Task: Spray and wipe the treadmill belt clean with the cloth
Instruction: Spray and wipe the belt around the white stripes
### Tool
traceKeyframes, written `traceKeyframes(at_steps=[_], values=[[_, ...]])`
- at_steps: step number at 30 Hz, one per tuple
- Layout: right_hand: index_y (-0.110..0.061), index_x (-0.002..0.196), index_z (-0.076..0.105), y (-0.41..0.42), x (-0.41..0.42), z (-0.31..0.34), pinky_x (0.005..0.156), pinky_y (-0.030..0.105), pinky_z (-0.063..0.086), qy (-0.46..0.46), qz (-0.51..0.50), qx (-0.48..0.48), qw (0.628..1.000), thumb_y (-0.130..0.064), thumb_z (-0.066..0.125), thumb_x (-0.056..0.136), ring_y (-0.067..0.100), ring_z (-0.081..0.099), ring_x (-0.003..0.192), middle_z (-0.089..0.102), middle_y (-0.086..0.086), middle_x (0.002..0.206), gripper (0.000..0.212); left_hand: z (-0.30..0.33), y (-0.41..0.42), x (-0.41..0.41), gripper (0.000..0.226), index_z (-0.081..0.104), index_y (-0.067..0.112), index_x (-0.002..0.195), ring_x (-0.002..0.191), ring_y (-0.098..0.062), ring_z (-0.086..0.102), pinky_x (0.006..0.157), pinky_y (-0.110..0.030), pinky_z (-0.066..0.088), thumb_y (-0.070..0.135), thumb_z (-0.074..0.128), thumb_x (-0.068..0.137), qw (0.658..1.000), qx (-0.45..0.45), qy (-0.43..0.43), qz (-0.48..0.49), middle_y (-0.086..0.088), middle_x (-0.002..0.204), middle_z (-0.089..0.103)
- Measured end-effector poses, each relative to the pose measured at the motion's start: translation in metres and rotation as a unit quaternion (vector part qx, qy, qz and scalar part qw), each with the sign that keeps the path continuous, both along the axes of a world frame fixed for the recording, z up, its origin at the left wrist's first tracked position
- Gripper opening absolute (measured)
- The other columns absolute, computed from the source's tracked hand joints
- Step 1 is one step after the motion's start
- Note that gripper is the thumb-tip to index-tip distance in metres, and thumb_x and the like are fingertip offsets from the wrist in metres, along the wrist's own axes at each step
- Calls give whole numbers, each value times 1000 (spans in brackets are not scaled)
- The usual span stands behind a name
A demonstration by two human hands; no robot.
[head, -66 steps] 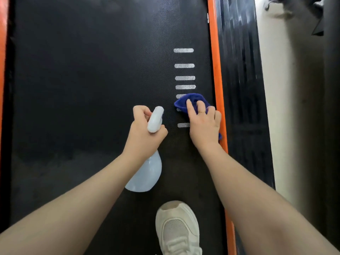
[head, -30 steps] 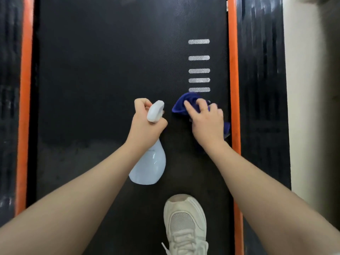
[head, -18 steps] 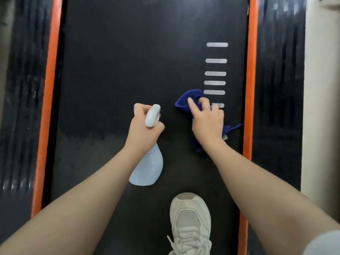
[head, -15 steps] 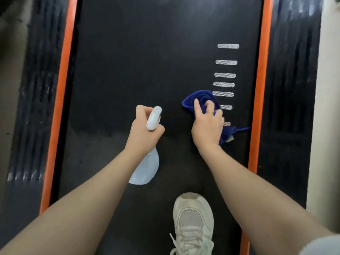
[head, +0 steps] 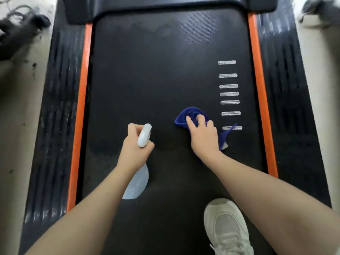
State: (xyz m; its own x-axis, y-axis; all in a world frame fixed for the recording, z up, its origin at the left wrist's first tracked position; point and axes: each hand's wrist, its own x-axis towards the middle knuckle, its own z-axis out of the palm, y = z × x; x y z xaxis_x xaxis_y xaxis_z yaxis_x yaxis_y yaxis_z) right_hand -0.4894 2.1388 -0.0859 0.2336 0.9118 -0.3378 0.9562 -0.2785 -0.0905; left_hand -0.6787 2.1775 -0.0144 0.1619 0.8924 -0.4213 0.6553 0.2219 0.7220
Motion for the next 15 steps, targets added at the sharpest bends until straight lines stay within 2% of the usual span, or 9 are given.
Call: traceKeyframes(at_steps=[2, 4, 6, 9, 11, 13, 14, 15], values=[[-20, 147, 25, -10, -17, 6, 80, 38, 39, 20, 92, 22, 995, -9, 37, 92, 36, 45, 104, 28, 18, 145, 58, 2, 6, -4, 32, 41, 18, 107, 82, 0, 54, 67, -19, 43, 2, 56, 84, 1000, 11, -13, 3, 16, 96, 53], [-18, 145, 32, -23, -34, 7, 73, 38, 41, 22, 251, 36, 967, -11, 35, 92, 37, 51, 98, 35, 21, 142, 54, 3, 9, -5, 32, 42, 17, 108, 79, 1, 53, 68, -20, 43, 2, 56, 83, 1000, 11, -25, -3, 17, 93, 52], [-24, 149, 19, -26, -38, 11, 80, 39, 38, 7, 347, -29, 937, -14, 33, 97, 36, 44, 109, 23, 16, 148, 55, 0, 10, -5, 32, 42, 17, 109, 78, 0, 53, 67, -21, 43, 3, 57, 83, 999, 17, -34, -14, 16, 93, 51], [-34, 149, 11, -15, -34, 21, 85, 38, 34, -29, 299, -58, 952, -19, 31, 100, 34, 36, 117, 17, 9, 150, 55, -4, 12, -6, 33, 41, 17, 109, 79, -1, 52, 68, -23, 44, 5, 57, 83, 999, 15, -42, -31, 16, 92, 50], [-35, 148, 14, -11, -37, 17, 86, 38, 35, -45, 172, -52, 983, -19, 32, 99, 33, 36, 115, 20, 8, 148, 55, -7, 16, -7, 33, 40, 17, 109, 78, -3, 51, 67, -23, 43, 6, 58, 83, 998, 5, -55, -41, 13, 92, 49], [-33, 147, 18, -10, -49, 11, 86, 39, 36, -35, 23, -50, 998, -16, 37, 96, 33, 37, 113, 22, 9, 147, 56, -9, 19, -11, 33, 39, 17, 108, 78, -5, 51, 65, -22, 42, 6, 59, 84, 997, 0, -67, -49, 9, 93, 50], [-31, 147, 19, -11, -59, 9, 86, 39, 36, -31, -12, -43, 998, -15, 38, 96, 33, 37, 112, 21, 9, 147, 57, -10, 19, -13, 33, 39, 17, 108, 78, -6, 52, 64, -21, 42, 5, 59, 84, 996, 2, -76, -52, 8, 93, 51], [-30, 147, 19, -13, -71, 8, 87, 39, 37, -27, -7, -35, 999, -15, 39, 95, 33, 37, 113, 20, 10, 148, 58, -10, 19, -15, 33, 39, 17, 107, 77, -5, 52, 63, -20, 42, 4, 59, 84, 995, 5, -87, -53, 7, 94, 51]])
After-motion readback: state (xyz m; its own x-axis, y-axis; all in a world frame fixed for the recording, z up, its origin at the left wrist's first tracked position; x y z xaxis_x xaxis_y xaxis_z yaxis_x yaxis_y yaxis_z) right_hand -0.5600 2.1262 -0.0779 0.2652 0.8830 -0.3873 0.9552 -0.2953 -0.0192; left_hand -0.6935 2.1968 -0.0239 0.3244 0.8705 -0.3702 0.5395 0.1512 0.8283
